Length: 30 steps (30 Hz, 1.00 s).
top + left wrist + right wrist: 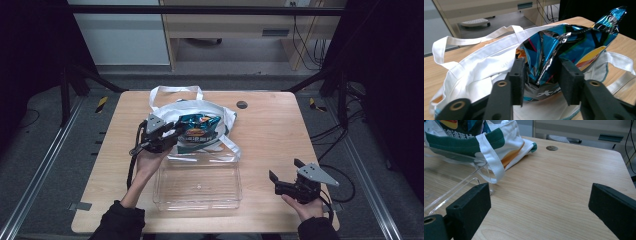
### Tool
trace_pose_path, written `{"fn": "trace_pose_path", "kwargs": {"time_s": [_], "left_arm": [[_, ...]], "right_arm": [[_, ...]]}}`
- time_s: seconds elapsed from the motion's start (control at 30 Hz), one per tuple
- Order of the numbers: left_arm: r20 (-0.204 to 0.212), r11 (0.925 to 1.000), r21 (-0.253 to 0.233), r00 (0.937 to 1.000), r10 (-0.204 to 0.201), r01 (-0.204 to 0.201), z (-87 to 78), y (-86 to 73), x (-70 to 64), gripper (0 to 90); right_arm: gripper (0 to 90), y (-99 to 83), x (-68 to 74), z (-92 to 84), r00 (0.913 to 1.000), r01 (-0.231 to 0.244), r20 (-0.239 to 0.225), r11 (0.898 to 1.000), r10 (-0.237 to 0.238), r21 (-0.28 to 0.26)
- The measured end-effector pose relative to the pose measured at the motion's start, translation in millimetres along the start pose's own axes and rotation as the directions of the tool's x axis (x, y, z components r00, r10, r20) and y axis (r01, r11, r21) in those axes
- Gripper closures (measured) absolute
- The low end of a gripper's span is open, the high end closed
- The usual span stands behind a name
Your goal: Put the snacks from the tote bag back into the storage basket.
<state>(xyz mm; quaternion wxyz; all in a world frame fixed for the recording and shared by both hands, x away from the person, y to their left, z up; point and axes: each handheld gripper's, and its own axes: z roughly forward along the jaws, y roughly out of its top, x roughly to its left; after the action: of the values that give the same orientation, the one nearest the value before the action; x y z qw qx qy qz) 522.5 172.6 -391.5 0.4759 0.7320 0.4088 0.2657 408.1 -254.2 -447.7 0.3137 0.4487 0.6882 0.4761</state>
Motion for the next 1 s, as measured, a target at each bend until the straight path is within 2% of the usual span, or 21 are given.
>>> {"fn": "trace_pose_path", "kwargs": {"time_s": [0.27,0.43,0.63,0.67,0.9,1.0], "left_arm": [[0.014,1.0000,-0.001,0.9999,0.005,-0.005,-3.0,1.3,-3.7,74.5],[0.005,0.9999,0.001,0.9998,0.017,-0.017,-4.1,0.7,-6.8,81.7],[-0.001,0.9999,0.001,0.9999,0.013,-0.013,-6.0,-0.1,-9.5,86.8],[-0.013,1.0000,0.005,0.9999,0.008,-0.008,-7.0,-0.3,-10.6,87.2],[-0.006,0.9999,0.012,1.0000,0.006,-0.006,-14.3,-0.4,-17.4,87.9],[-0.007,0.9999,0.008,0.9999,0.009,-0.009,-15.3,-0.6,-19.0,84.6]], "right_arm": [[4.5,0.0,0.4,-0.2,1.0000,0.000,-0.002,1.000,0.000,0.003],[4.5,0.2,0.3,-0.5,1.0000,0.000,-0.001,1.000,0.000,0.001],[4.6,0.3,0.4,-0.8,1.0000,0.000,-0.001,1.000,0.000,0.001],[4.6,0.3,0.2,-1.2,1.0000,0.001,-0.001,1.000,-0.001,0.000],[4.9,0.0,-0.3,-1.6,1.0000,0.004,0.000,1.000,-0.004,0.003],[4.9,-0.1,-0.2,-1.5,1.0000,0.004,0.000,1.000,-0.004,0.004]]}}
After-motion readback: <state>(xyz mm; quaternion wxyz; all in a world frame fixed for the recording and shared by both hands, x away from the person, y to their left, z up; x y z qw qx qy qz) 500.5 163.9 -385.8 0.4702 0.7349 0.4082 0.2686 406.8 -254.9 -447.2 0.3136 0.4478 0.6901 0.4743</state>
